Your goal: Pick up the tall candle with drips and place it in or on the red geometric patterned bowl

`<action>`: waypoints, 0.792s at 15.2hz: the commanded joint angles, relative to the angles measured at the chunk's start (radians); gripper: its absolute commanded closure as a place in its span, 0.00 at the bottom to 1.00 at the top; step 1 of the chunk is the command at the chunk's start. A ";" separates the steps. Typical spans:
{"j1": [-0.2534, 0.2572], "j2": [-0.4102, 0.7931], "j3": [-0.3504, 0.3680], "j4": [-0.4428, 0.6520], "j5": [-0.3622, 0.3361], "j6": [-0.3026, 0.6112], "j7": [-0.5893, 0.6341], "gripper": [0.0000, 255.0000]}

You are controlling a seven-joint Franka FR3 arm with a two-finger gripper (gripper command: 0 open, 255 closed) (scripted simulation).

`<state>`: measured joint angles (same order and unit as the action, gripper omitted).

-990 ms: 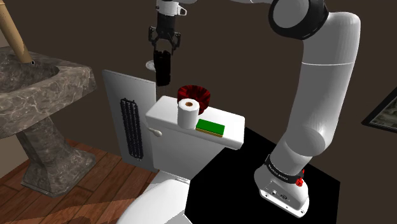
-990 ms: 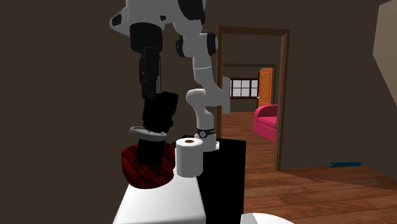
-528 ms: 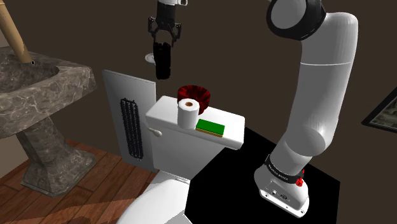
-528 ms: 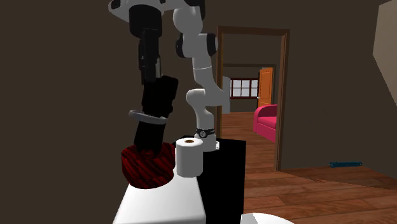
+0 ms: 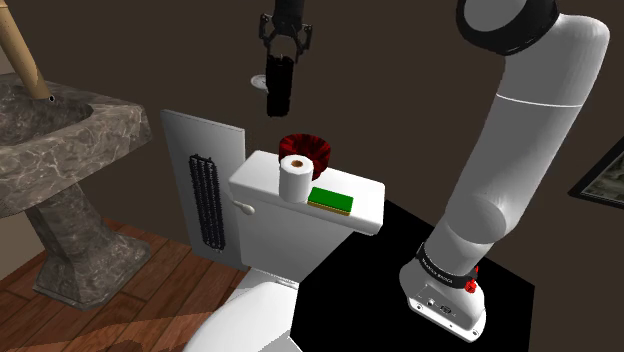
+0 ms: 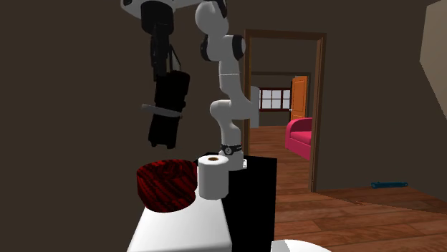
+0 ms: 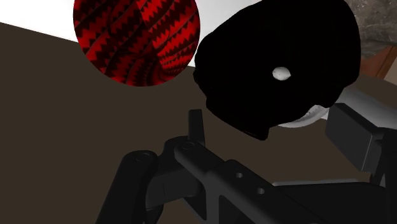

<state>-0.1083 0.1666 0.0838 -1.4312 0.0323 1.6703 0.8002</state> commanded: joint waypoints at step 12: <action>-0.094 -0.210 -0.061 -0.194 0.026 -0.023 -0.155 1.00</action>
<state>-0.1832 -0.0431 0.0472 -1.6052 0.0759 1.6345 0.6417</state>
